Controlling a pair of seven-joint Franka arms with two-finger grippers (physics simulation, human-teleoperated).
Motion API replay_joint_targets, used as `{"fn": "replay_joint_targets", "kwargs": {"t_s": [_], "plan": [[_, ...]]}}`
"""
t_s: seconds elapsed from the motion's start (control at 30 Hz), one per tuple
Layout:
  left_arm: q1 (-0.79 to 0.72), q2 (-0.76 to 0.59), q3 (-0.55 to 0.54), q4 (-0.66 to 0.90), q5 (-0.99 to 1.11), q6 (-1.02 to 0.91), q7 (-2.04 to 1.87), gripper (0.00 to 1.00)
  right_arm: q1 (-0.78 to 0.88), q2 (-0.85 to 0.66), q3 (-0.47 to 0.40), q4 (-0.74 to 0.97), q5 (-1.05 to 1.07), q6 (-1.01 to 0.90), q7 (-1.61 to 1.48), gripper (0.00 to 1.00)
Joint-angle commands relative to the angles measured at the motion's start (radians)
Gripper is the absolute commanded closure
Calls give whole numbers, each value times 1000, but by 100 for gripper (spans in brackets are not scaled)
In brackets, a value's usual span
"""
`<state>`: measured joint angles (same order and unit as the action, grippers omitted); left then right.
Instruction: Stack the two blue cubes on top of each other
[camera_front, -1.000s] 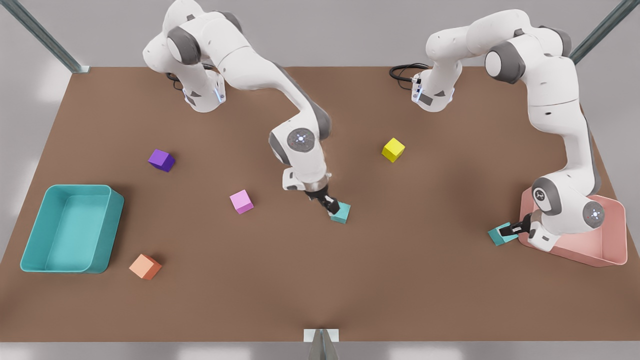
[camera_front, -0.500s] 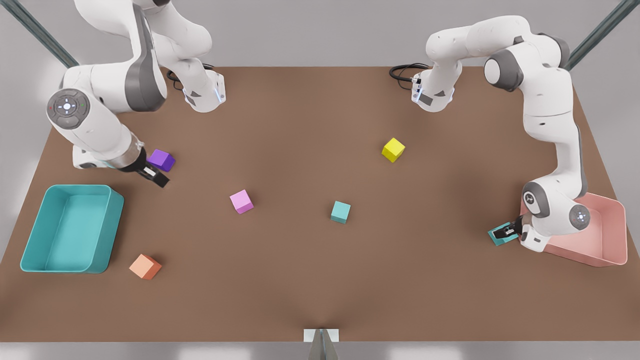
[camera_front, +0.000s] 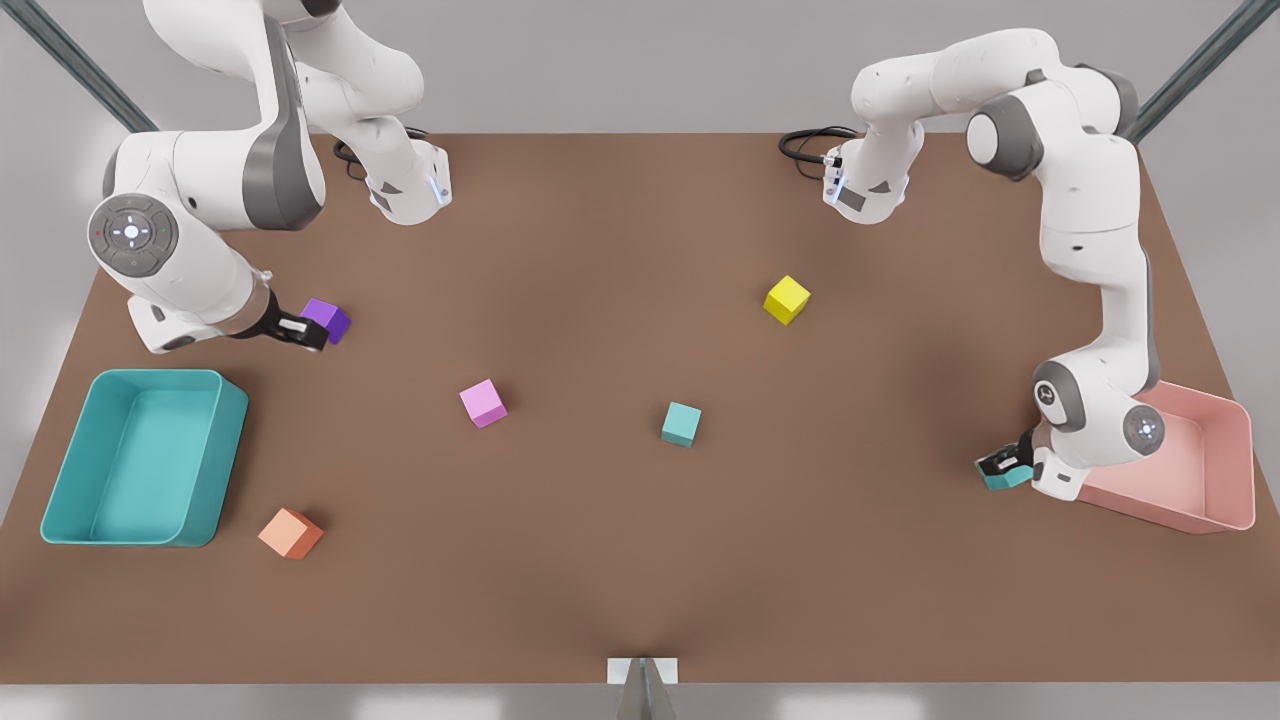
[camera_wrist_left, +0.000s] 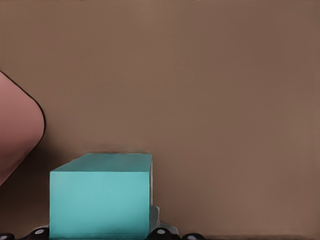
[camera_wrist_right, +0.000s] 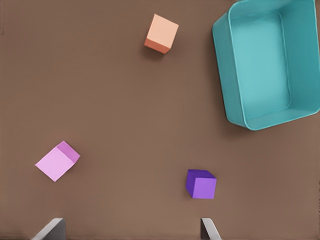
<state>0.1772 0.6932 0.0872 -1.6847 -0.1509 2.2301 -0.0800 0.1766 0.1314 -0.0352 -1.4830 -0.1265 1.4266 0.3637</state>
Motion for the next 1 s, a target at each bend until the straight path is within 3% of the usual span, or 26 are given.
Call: {"fn": "replay_joint_targets", "kwargs": {"t_s": [0.0, 0.13, 0.2, 0.27, 0.4, 0.5, 0.97], "plan": [[-13, -12, -1, 0, -6, -41, -37, 28, 0, -1, -2, 0, -1, -14, -259, 0], [-51, -43, -33, 0, -6, -55, -37, 28, 0, -1, 0, 1, -1, -14, -259, 0], [-200, -193, -41, 0, -6, -233, -18, 28, 0, 1, -2, 1, -2, -12, -259, 0], [-384, -310, -37, -32, -6, -260, -20, 28, -2, 1, -2, 1, 1, -14, -285, 0], [-447, -281, -268, -23, 22, -155, -165, 28, 0, -1, -2, 1, -5, -14, -284, 0], [-565, -195, -268, 8, 39, -12, -297, 28, 1, 1, 0, 3, -5, -14, -284, 0], [-653, -80, -293, 43, 88, 45, -481, 28, 1, 1, 0, 1, -5, -14, -285, 0]]}}
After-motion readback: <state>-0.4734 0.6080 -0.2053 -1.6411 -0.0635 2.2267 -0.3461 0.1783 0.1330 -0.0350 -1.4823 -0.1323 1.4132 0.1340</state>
